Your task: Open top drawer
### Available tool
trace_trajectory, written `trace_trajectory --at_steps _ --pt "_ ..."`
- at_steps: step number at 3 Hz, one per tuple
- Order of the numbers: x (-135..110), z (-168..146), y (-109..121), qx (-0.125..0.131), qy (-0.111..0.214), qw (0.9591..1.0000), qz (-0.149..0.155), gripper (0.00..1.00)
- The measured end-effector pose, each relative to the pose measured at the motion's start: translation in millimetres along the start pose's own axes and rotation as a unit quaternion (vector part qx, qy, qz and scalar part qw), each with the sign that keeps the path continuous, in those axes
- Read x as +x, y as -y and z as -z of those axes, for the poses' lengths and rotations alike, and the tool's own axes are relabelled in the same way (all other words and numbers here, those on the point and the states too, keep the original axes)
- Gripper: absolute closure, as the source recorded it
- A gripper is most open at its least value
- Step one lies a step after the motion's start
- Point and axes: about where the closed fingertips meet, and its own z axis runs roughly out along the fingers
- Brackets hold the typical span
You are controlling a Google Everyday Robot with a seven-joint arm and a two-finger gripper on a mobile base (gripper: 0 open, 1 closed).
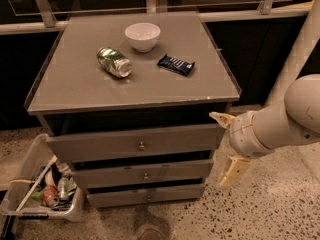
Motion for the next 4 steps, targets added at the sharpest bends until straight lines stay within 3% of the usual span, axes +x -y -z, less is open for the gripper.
trace_trajectory --at_steps 1,4 --pt "3 -16 12 0.006 0.007 1.0000 0.001 0.00" --pt "28 -72 54 0.015 0.061 0.9973 -0.039 0.00"
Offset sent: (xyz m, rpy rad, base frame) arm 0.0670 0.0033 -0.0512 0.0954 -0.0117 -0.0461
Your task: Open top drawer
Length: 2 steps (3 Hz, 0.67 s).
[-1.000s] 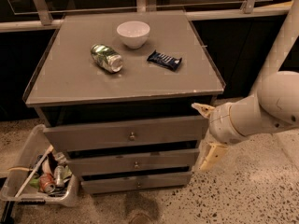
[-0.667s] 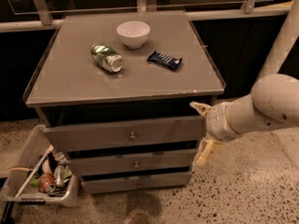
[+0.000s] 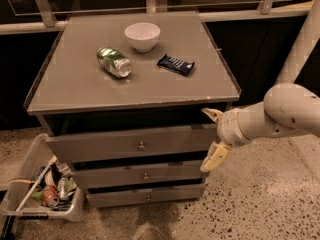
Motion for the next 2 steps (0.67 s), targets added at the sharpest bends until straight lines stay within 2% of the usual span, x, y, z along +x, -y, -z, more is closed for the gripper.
trace_trajectory --at_steps 2 --pt "1 -45 21 -0.020 0.039 0.9990 0.010 0.00"
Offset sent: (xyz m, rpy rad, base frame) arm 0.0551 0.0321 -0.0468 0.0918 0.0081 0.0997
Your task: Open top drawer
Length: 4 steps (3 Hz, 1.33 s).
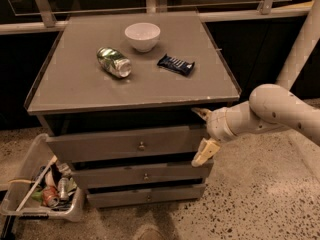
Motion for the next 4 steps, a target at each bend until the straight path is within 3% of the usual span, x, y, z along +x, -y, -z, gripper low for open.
trace_trajectory --at_steps 1,2,3,4 --pt "7 -19 6 -0.008 -0.002 0.9999 0.012 0.00" --pt "36 -24 22 0.011 -0.028 0.9995 0.009 0.00" --pt "36 -24 22 0.011 -0.029 0.9995 0.009 0.00" --pt "36 -24 22 0.011 -0.029 0.9995 0.009 0.18"
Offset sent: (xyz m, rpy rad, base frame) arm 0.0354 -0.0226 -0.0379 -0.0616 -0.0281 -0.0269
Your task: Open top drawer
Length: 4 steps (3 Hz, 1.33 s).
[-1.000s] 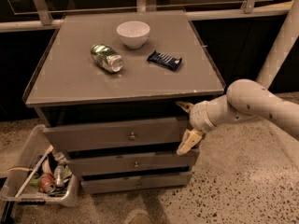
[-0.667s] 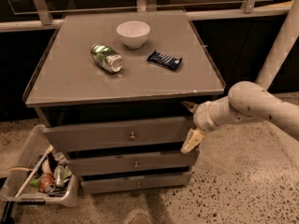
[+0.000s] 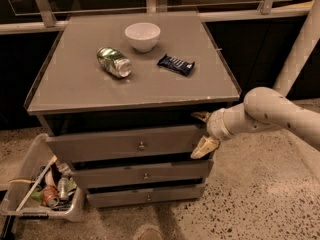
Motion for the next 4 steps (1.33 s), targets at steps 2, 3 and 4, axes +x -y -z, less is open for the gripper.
trace_trajectory --at_steps 2,3,4 --pt "0 0 0 0.000 0.000 1.0000 0.000 0.65" --pt "-4 5 -9 -0.005 0.001 1.0000 0.006 0.88" --pt "-4 15 -26 -0.007 0.005 1.0000 0.003 1.00"
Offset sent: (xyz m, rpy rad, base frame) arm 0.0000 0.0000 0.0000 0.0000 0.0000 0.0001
